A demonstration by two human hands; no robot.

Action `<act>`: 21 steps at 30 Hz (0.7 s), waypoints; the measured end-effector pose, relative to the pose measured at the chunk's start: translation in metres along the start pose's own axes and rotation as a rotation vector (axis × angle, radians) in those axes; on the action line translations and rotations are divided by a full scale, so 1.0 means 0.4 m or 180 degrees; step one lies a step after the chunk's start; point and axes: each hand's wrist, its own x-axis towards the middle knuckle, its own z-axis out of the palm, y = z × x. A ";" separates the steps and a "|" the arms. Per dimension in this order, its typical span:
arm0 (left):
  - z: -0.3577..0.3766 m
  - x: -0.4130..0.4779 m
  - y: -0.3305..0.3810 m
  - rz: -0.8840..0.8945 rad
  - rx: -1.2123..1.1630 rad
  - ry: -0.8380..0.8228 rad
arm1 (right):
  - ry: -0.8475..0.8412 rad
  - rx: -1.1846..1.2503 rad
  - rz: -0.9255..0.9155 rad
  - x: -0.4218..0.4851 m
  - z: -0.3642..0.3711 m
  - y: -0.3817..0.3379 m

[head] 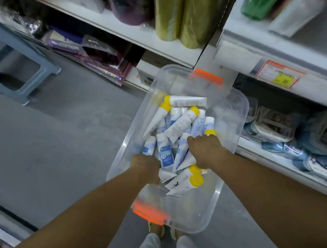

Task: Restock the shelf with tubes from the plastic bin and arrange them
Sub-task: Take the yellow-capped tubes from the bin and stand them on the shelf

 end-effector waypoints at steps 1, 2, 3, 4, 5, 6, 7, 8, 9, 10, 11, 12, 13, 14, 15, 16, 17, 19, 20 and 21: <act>-0.017 -0.027 -0.009 -0.0047 -0.0198 -0.0011 | 0.0034 0.0047 0.0097 -0.026 -0.020 0.006; -0.033 -0.054 -0.019 -0.0109 -0.0507 -0.0040 | 0.0030 0.0166 0.0209 -0.053 -0.040 0.014; -0.047 -0.077 -0.030 -0.0186 -0.0949 -0.0095 | 0.0019 0.0388 0.0349 -0.081 -0.059 0.024; -0.060 -0.099 -0.041 -0.0258 -0.1475 -0.0149 | -0.0010 0.0751 0.0514 -0.111 -0.079 0.034; -0.073 -0.119 -0.051 -0.0313 -0.2033 -0.0189 | -0.0071 0.1287 0.0679 -0.139 -0.098 0.045; -0.087 -0.140 -0.059 -0.0337 -0.2573 -0.0234 | -0.0139 0.1982 0.0815 -0.170 -0.120 0.053; -0.104 -0.163 -0.063 -0.0333 -0.3127 -0.0287 | -0.0178 0.2707 0.0917 -0.196 -0.140 0.060; -0.121 -0.188 -0.064 -0.0289 -0.3715 -0.0329 | -0.0180 0.3321 0.0951 -0.224 -0.159 0.068; -0.141 -0.213 -0.061 -0.0208 -0.4285 -0.0352 | -0.0155 0.3743 0.0953 -0.250 -0.179 0.073; -0.160 -0.239 -0.056 -0.0080 -0.4759 -0.0351 | -0.0073 0.4023 0.0937 -0.276 -0.196 0.076; -0.180 -0.260 -0.052 0.0067 -0.5094 -0.0327 | 0.0063 0.4269 0.0902 -0.299 -0.212 0.078; -0.200 -0.279 -0.045 0.0206 -0.5335 -0.0275 | 0.0237 0.4531 0.0840 -0.319 -0.228 0.080; -0.221 -0.295 -0.038 0.0317 -0.5513 -0.0171 | 0.0407 0.4804 0.0766 -0.338 -0.246 0.084; -0.241 -0.309 -0.031 0.0415 -0.5664 -0.0043 | 0.0565 0.5061 0.0661 -0.357 -0.264 0.087; -0.262 -0.325 -0.022 0.0529 -0.5793 0.0077 | 0.0686 0.5315 0.0514 -0.376 -0.282 0.090; -0.284 -0.342 -0.014 0.0663 -0.5905 0.0190 | 0.0774 0.5570 0.0348 -0.398 -0.300 0.090; -0.306 -0.359 -0.005 0.0804 -0.5991 0.0309 | 0.0843 0.5801 0.0183 -0.420 -0.316 0.091; -0.351 -0.400 0.017 0.1070 -0.6148 0.0551 | 0.0936 0.6086 -0.0099 -0.460 -0.344 0.097; -0.373 -0.422 0.029 0.1179 -0.6211 0.0653 | 0.0955 0.6114 -0.0202 -0.481 -0.356 0.101; -0.394 -0.441 0.040 0.1269 -0.6235 0.0771 | 0.0969 0.6085 -0.0265 -0.499 -0.364 0.107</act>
